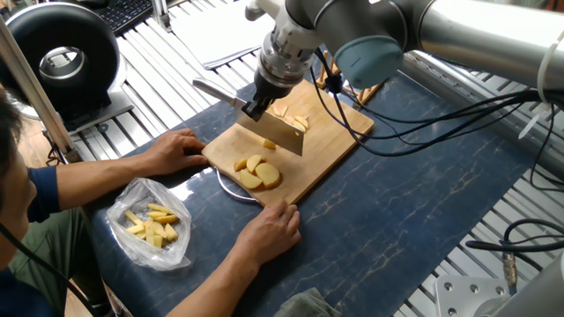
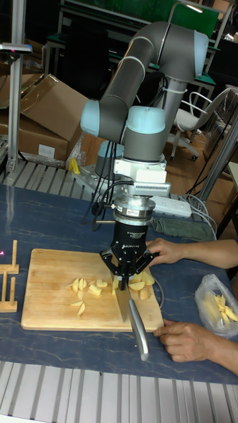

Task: Chop the potatoes

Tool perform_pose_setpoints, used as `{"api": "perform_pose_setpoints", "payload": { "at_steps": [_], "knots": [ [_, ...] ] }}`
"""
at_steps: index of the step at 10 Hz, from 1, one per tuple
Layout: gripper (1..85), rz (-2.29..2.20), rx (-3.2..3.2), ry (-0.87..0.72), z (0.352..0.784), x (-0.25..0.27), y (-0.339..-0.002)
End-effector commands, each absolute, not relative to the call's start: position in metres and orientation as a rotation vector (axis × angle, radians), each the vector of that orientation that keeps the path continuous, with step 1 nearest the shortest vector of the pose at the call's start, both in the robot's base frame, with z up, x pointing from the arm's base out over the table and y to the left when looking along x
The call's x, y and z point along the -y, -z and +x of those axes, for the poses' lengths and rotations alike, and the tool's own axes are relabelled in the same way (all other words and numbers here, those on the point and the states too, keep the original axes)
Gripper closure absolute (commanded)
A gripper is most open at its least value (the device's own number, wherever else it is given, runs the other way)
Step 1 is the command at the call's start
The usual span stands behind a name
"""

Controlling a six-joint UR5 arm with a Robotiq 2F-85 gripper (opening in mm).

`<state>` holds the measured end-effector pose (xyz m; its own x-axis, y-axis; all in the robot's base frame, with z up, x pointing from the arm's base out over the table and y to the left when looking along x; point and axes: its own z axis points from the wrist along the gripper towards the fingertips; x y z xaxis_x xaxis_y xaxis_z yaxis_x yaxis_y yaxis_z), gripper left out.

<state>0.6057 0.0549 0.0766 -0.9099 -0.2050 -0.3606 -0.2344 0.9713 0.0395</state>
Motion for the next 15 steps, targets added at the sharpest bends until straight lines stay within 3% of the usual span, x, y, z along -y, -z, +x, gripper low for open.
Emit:
{"api": "perform_pose_setpoints", "payload": {
  "at_steps": [1,9,12,15],
  "knots": [
    [84.7,-0.315,-2.742,-0.124,0.607,-0.053,-0.073],
    [84.7,-0.332,-2.699,-0.136,0.612,-0.053,-0.064],
    [84.7,-0.384,-2.795,-0.108,0.582,-0.033,-0.119],
    [84.7,-0.355,-2.810,-0.107,0.589,-0.037,-0.130]
  ]
}}
